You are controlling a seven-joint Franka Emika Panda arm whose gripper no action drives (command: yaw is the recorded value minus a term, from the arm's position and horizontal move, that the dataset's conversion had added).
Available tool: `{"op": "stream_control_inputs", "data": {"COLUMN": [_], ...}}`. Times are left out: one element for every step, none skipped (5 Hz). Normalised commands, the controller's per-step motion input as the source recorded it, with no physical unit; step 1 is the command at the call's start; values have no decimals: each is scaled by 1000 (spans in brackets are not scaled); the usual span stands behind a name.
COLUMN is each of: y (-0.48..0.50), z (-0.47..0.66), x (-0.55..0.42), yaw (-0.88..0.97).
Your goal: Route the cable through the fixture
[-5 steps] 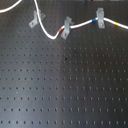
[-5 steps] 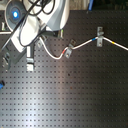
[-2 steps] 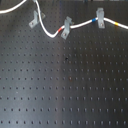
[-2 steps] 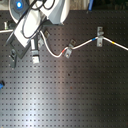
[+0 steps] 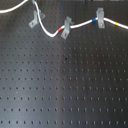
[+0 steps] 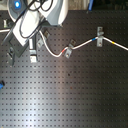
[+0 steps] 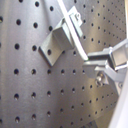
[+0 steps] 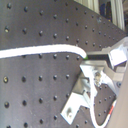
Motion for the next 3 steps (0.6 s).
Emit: {"op": "stream_control_inputs", "data": {"y": [233,258,23], "z": [500,373,96], "x": [-90,-140,-16], "yaw": [131,183,31]}}
